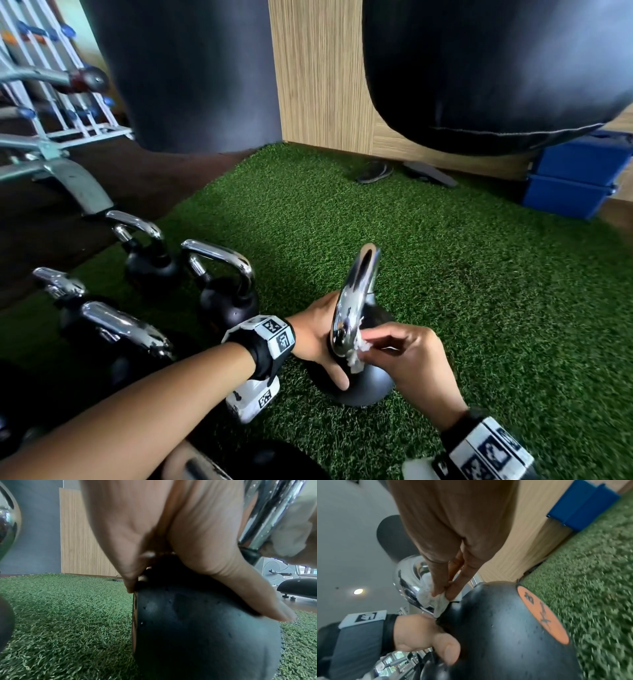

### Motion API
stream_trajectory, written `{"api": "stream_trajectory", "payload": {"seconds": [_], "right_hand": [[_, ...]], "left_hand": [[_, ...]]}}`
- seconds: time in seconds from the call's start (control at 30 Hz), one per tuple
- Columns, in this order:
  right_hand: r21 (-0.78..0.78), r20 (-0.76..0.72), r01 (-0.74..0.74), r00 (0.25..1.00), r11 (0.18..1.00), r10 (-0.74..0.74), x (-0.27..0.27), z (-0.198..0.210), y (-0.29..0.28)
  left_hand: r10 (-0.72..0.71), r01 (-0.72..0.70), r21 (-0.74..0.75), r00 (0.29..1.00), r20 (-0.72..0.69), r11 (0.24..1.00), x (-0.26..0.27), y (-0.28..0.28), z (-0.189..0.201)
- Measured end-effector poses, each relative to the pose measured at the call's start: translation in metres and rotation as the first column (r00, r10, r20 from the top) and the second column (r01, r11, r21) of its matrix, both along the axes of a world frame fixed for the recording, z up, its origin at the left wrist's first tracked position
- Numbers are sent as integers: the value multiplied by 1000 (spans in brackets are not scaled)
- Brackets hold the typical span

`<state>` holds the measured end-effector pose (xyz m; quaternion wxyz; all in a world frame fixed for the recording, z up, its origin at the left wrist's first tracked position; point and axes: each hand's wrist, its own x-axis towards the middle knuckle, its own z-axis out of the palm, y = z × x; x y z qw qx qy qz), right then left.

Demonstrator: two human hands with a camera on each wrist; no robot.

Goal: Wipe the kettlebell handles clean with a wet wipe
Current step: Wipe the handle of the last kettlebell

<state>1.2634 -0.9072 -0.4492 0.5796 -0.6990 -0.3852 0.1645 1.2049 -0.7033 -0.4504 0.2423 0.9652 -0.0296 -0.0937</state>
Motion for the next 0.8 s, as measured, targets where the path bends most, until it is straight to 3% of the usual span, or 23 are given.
{"api": "stream_trajectory", "payload": {"seconds": [0.07, 0.23, 0.33, 0.37, 0.47, 0.6, 0.73, 0.8], "right_hand": [[-43, 34, -3, 999, 999, 5, 4, 4, 0], [-131, 148, -92, 983, 987, 111, 18, 21, 14], [-290, 411, -142, 875, 946, 257, 26, 28, 26], [-320, 435, -155, 853, 935, 290, 29, 29, 28], [-337, 382, -236, 851, 911, 361, 37, 32, 31], [-307, 161, -457, 840, 835, 519, 43, 41, 32], [-482, 135, -358, 872, 800, 471, 49, 40, 47], [-449, 64, -394, 881, 802, 468, 47, 40, 49]], "left_hand": [[7, -8, -83, 1000, -4, 997, 1, 2, -4], [102, -102, -7, 995, -2, 995, -2, 9, -12], [169, -169, -8, 985, -25, 986, -2, 10, -13], [188, -189, -25, 982, -29, 982, -2, 9, -13], [203, -205, -48, 978, -43, 978, -2, 8, -10], [143, -143, -19, 990, -21, 990, 0, 8, -11], [225, -228, -95, 973, -45, 969, -5, 12, -17], [249, -254, -103, 967, -51, 962, -7, 12, -17]]}}
